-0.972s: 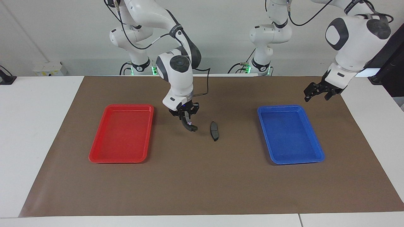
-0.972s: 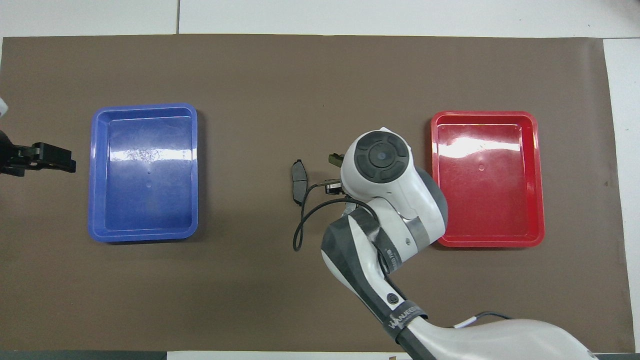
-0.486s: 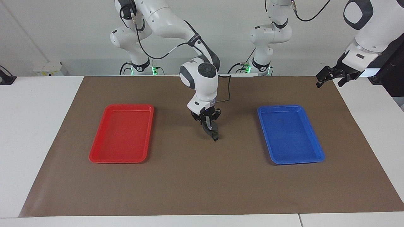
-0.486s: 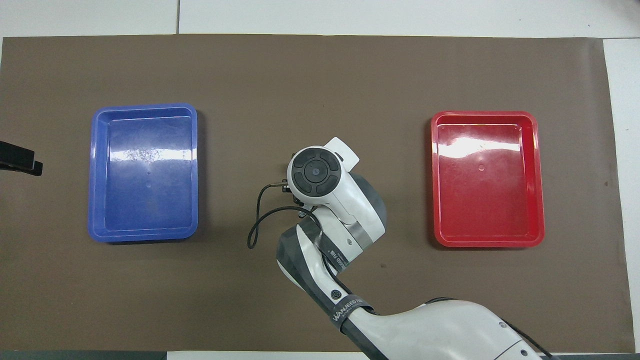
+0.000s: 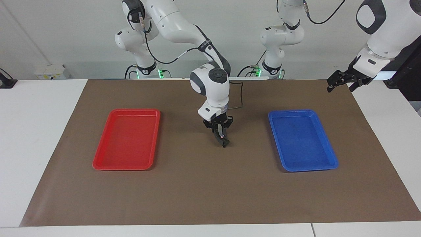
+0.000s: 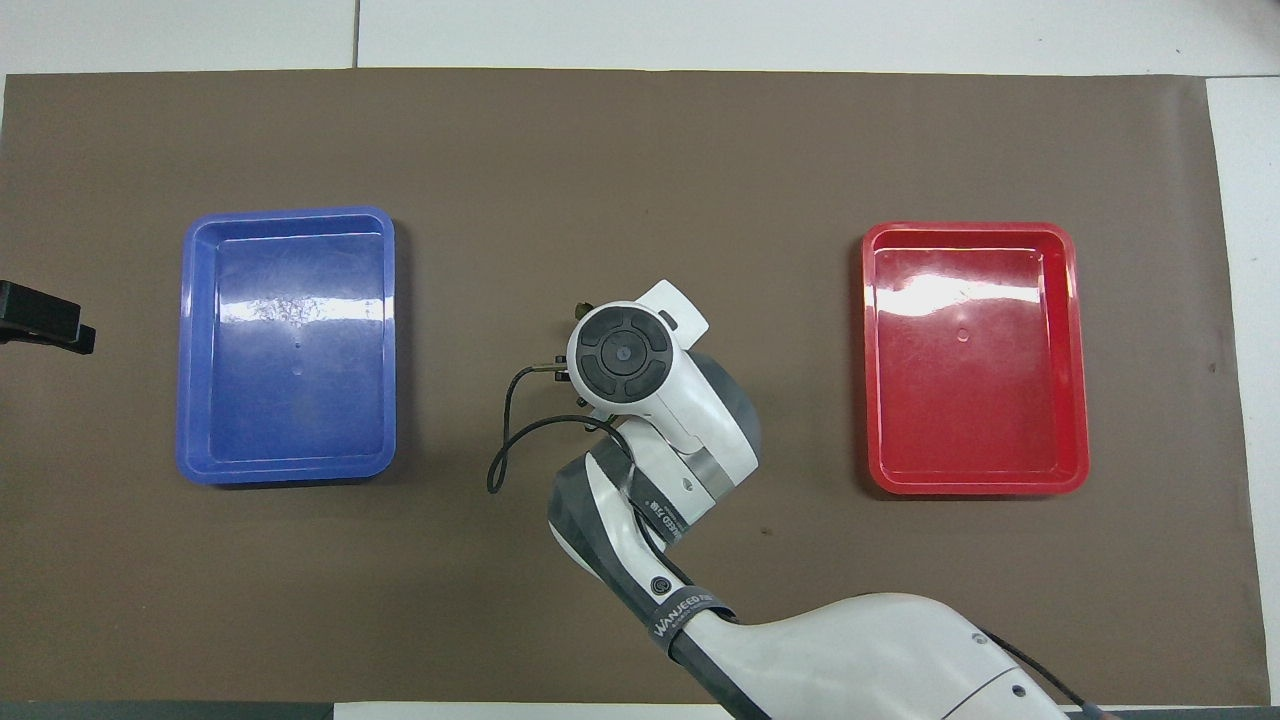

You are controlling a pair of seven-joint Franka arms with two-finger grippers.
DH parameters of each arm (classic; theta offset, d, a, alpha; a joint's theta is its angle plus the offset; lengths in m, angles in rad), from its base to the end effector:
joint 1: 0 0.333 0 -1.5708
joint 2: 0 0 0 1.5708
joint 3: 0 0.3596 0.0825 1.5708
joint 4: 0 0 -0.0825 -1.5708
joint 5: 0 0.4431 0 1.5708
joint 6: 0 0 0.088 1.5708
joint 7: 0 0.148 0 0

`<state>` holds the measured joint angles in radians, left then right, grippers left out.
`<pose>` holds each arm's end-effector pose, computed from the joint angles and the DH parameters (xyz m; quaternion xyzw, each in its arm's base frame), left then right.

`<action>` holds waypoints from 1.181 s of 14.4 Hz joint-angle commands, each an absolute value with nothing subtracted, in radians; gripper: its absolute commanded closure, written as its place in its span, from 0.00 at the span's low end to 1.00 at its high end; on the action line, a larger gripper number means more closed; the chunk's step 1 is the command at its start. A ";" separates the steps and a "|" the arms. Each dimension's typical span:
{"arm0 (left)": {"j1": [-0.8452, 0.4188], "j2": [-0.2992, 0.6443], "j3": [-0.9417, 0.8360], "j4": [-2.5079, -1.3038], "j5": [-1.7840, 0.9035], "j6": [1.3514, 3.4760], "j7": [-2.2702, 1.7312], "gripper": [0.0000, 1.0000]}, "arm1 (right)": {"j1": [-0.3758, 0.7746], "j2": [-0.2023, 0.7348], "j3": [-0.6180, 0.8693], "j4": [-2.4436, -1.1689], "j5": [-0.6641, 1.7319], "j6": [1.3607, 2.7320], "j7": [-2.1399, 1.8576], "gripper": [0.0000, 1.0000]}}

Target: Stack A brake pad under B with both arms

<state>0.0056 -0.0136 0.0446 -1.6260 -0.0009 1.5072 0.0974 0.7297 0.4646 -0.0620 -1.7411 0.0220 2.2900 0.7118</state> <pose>0.5950 0.0299 0.6013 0.9983 -0.0236 -0.0524 0.0046 0.5788 0.4623 0.2816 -0.9988 0.0250 -0.0362 0.0232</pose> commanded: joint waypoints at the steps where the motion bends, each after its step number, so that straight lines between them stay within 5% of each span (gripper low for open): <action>1: 0.006 -0.015 0.043 -1.625 -0.009 1.509 0.109 0.01 | 0.733 0.488 -0.066 -1.730 0.025 2.310 0.703 1.00; 14: -0.014 -0.020 0.038 -1.646 -0.008 1.559 0.104 0.01 | 0.744 0.505 -0.063 -1.740 0.025 2.327 0.646 0.99; 16: -0.014 -0.020 0.038 -1.646 -0.008 1.559 0.104 0.01 | 0.741 0.505 -0.063 -1.740 0.026 2.327 0.644 0.84; 17: -0.014 -0.020 0.038 -1.646 -0.008 1.559 0.104 0.01 | 0.738 0.506 -0.063 -1.741 0.029 2.327 0.643 0.58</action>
<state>-0.0112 -0.0127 0.0320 -1.6293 -0.0022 1.5403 0.0988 0.7391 0.4946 -0.0621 -1.7421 0.0193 2.3047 0.6713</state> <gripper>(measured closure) 0.004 0.564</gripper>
